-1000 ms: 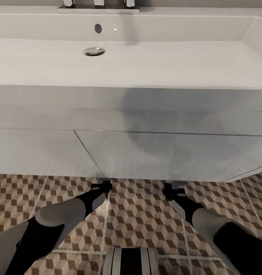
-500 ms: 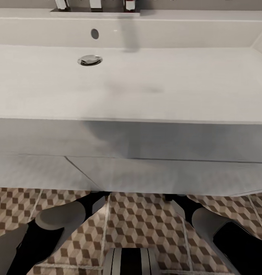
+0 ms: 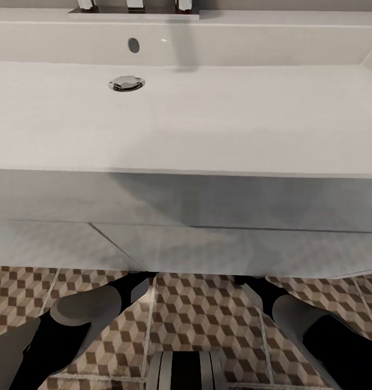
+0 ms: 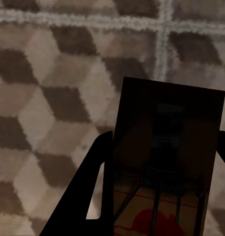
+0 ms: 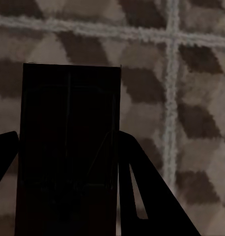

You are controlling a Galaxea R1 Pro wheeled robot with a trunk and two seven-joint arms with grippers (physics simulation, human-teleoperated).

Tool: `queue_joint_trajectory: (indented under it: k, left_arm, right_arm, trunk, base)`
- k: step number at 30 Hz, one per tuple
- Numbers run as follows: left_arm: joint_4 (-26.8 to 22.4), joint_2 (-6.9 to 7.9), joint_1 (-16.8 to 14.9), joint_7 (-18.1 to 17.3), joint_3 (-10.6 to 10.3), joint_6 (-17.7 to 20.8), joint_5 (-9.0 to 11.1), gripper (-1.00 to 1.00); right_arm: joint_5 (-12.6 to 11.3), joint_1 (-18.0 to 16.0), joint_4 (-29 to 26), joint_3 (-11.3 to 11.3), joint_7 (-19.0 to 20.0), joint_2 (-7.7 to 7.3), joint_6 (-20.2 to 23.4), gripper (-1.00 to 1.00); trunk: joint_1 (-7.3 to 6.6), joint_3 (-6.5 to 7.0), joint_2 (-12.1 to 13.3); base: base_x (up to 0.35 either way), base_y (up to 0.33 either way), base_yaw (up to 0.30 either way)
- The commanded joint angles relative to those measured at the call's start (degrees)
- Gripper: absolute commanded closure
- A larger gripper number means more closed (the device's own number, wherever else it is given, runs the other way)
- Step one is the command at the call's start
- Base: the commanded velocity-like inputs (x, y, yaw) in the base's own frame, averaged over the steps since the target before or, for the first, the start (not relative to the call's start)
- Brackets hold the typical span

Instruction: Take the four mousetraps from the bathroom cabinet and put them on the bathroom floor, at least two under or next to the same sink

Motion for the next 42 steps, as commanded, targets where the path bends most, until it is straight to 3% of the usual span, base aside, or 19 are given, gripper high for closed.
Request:
queue_joint_trajectory:
  k: [1,31,42]
  left_arm:
    - [-0.16,0.05,-1.43,0.4,0.0,-0.05,0.62,1.0]
    - [-0.2,0.05,-1.43,0.34,-0.1,-0.05,0.58,1.0]
    - [-0.2,0.05,-1.43,0.31,-0.16,-0.05,0.58,1.0]
  right_arm:
    - [-0.7,-0.01,-0.08,0.5,-0.22,-0.02,-0.09,1.0]
    - [-0.7,-0.01,-0.08,0.51,-0.22,-0.14,-0.09,1.0]
    - [-0.7,-0.01,-0.04,0.51,-0.22,-0.23,-0.1,1.0]
  trunk:
    - [-0.01,-0.11,-0.01]
    - [-0.01,-2.8,-0.01]
    - [-0.01,-2.97,-0.01]
  base:
    - [0.0,0.0,0.0]
    - [0.0,0.0,0.0]
    - [0.0,0.0,0.0]
